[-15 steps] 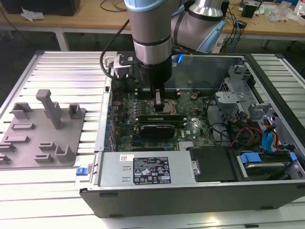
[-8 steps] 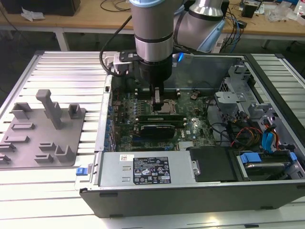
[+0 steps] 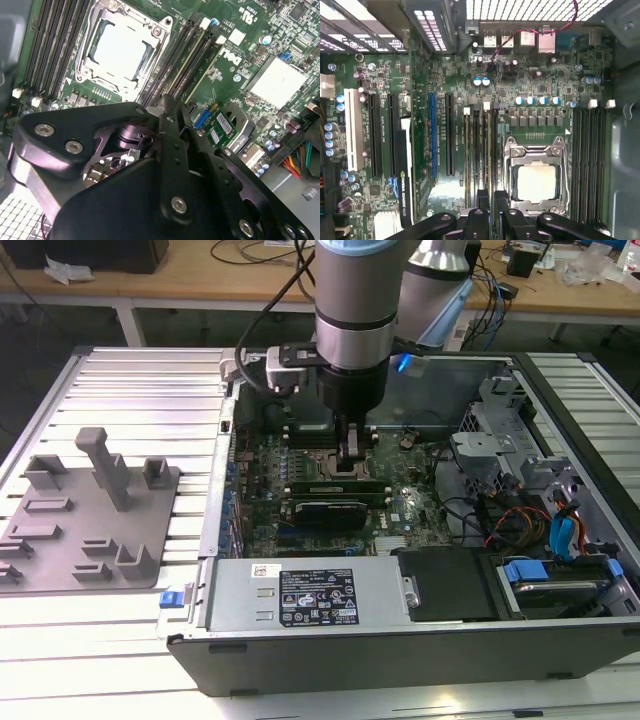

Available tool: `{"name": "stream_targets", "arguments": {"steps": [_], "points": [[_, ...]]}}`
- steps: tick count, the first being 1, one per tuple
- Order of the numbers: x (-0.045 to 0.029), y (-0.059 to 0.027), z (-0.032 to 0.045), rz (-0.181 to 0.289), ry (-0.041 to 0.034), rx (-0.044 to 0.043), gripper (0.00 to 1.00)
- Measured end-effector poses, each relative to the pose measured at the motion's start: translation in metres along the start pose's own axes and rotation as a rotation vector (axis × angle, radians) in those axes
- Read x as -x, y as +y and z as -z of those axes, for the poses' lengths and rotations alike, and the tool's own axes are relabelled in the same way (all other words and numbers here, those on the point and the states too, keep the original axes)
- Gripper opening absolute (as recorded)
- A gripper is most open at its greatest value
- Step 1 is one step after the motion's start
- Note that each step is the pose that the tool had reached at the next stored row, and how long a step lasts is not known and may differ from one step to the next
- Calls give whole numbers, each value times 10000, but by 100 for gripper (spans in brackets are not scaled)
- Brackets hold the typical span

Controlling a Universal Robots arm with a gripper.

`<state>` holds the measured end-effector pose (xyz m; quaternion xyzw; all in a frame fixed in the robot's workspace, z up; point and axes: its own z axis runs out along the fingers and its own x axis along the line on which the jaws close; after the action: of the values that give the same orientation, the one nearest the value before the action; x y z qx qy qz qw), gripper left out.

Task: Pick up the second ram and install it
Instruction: 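Insert the second ram into the second slot, then press down the second ram until it locks into place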

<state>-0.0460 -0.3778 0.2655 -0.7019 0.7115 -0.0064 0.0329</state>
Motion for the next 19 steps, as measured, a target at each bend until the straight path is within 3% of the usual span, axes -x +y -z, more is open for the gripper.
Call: {"name": "stream_targets", "arguments": {"steps": [14, 16, 19], "points": [[0, -8, 1, 0, -1, 2, 17], [0, -9, 1, 0, -1, 2, 8], [0, -21, 0, 3, -2, 3, 8]]}}
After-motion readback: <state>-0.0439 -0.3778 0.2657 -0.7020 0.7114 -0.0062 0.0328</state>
